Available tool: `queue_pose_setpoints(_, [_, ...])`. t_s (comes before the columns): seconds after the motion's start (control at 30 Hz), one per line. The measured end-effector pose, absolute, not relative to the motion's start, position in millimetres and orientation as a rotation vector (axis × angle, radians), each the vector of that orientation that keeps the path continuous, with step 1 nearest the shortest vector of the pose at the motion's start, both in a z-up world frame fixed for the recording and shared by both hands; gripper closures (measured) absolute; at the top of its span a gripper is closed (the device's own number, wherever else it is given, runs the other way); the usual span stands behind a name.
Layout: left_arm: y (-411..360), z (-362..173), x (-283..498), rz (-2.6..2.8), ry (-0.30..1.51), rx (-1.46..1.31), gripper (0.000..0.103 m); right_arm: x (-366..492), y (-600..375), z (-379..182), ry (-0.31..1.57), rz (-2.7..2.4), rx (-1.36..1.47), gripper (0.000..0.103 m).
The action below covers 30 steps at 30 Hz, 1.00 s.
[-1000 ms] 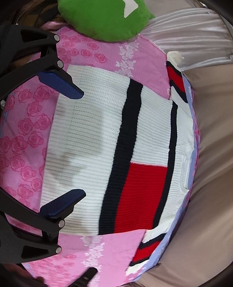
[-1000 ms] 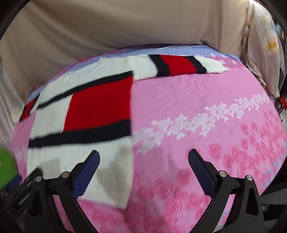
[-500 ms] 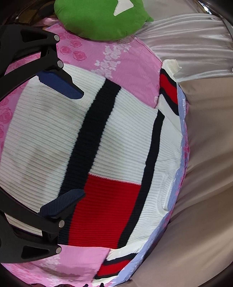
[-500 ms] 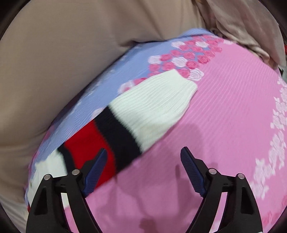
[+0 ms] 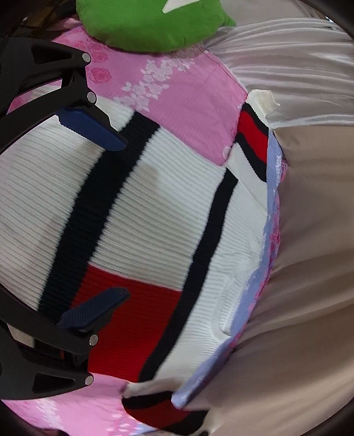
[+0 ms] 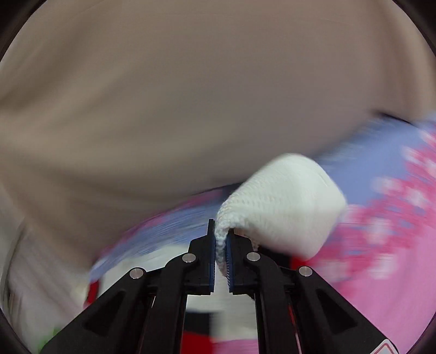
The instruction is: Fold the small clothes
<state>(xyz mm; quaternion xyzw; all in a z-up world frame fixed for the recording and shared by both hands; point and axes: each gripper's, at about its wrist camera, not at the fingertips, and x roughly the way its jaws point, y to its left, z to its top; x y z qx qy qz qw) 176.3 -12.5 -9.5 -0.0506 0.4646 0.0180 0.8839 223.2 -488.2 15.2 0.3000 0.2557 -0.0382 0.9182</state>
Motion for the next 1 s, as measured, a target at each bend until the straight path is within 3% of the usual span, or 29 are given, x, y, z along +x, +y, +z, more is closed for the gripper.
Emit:
queue_pose_setpoints(0.07, [-14, -7, 195, 0.011, 0.961, -0.148, 0.005, 255, -418, 19, 0.564, 0.135, 0.566, 0.09])
queue_pose_setpoints(0.17, [-18, -8, 223, -0.034, 0.951, -0.194, 0.005, 288, -330, -5, 0.664, 0.331, 0.468, 0.07])
queue_pose_setpoints(0.23, [-21, -13, 243, -0.055, 0.956, -0.215, 0.005, 286, -309, -23, 0.682, 0.272, 0.41, 0.067])
queue_pose_setpoints(0.37, [-28, -32, 281, -0.072, 0.991, -0.263, 0.005, 244, -331, -61, 0.715, 0.1, 0.544, 0.061])
queue_pose_setpoints(0.6, [-24, -72, 336, -0.039, 1.068, -0.506, 0.005, 206, -379, -117, 0.806, 0.025, 0.85, 0.059])
queue_pose_setpoints(0.7, [-13, -91, 353, 0.032, 1.101, -0.611, 0.008, 215, -385, -125, 0.789, -0.003, 0.9, 0.048])
queue_pose_setpoints(0.8, [-12, -91, 361, 0.077, 1.071, -0.562, 0.044, 217, -393, -129, 0.761, -0.035, 0.955, 0.048])
queue_pose_setpoints(0.87, [-13, -87, 369, 0.013, 1.061, -0.565, 0.093, 221, -401, -131, 0.737, -0.056, 0.994, 0.051])
queue_pose_setpoints(0.93, [-11, -77, 373, 0.006, 1.024, -0.557, 0.095, 222, -405, -123, 0.705, -0.048, 0.988, 0.086])
queue_pose_setpoints(1.0, [-10, -69, 373, 0.031, 0.978, -0.5, 0.095, 218, -404, -104, 0.651, -0.017, 0.939, 0.092])
